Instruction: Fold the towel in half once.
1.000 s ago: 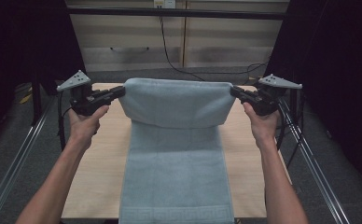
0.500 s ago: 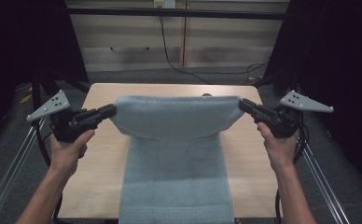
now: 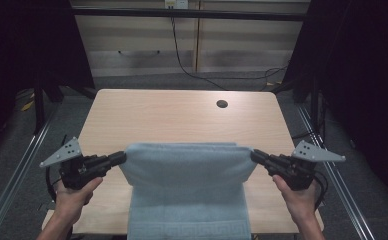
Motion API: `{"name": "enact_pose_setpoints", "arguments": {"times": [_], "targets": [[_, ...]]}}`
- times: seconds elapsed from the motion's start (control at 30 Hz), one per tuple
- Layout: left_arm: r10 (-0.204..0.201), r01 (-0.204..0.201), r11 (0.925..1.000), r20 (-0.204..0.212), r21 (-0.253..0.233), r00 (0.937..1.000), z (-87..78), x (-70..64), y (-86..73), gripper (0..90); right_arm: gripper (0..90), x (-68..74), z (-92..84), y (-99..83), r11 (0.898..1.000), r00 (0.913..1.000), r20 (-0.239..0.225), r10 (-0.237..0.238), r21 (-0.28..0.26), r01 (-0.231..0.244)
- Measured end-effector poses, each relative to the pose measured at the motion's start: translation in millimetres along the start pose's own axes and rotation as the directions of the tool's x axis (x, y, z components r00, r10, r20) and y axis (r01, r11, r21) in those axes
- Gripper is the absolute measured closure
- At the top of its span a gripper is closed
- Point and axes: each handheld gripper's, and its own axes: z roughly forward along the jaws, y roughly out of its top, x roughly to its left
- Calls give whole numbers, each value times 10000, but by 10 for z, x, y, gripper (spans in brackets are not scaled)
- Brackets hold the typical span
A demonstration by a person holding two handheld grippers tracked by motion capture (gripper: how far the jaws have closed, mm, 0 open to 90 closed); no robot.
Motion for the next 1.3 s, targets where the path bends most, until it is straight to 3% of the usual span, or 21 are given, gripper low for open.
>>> {"name": "enact_pose_setpoints", "arguments": {"times": [0.13,0.27,0.4,0.5,0.63,0.73,0.8,0.83,0.87,0.9,0.97,1.1,1.17,1.23,1.3], "targets": [[-232,219,9981,227,576,9995,15,-60,-301,854,856,44,-11,-322,9981,9983,-307,487,395,-474],[-67,-36,9898,720,1421,9974,-13,-209,-558,836,845,167,-45,-654,9920,9950,-643,761,1058,-690],[8,-257,9836,1384,1784,9904,-75,-310,-742,758,719,287,-144,-903,9847,9848,-1210,1245,1370,-1077],[-84,-174,9884,1693,1506,9855,-115,-307,-773,730,638,318,-188,-947,9825,9823,-1255,1389,1414,-1209],[-369,144,9873,1405,1581,9894,-67,-202,-750,688,620,259,-191,-863,9860,9840,-1135,1371,1104,-1246],[-414,231,9718,734,2348,9964,104,-41,-759,631,618,197,-46,-858,9803,9838,-1150,1377,1580,-1187],[-913,675,9580,733,2788,9931,233,62,-799,599,629,149,98,-895,9730,9846,-1122,1342,2031,-1094],[-924,709,9496,566,3052,9941,286,81,-823,590,639,127,166,-923,9680,9836,-1129,1405,2243,-1126],[-916,681,9397,547,3351,9943,324,77,-850,577,640,112,232,-958,9624,9811,-1271,1459,2480,-1110],[-859,559,9345,702,3516,9938,349,62,-883,568,638,118,289,-995,9551,9804,-1353,1429,2786,-1007],[-704,411,9257,645,3759,9954,364,21,-947,547,626,144,372,-1082,9366,9827,-1360,1258,3429,-724],[-526,270,9091,503,4158,9973,373,-12,-1026,503,604,186,401,-1184,9123,9875,-1210,1011,4071,-435],[-316,57,9058,541,4237,9980,381,-29,-1043,538,609,189,402,-1204,9106,9879,-1198,987,4113,-411],[-100,-157,8986,563,4385,9984,383,-50,-1039,673,627,203,415,-1218,9034,9913,-1103,721,4284,-180],[-18,-312,8966,740,4418,9973,378,-71,-1034,766,704,200,424,-1224,9034,9918,-1082,686,4285,-157]]}}
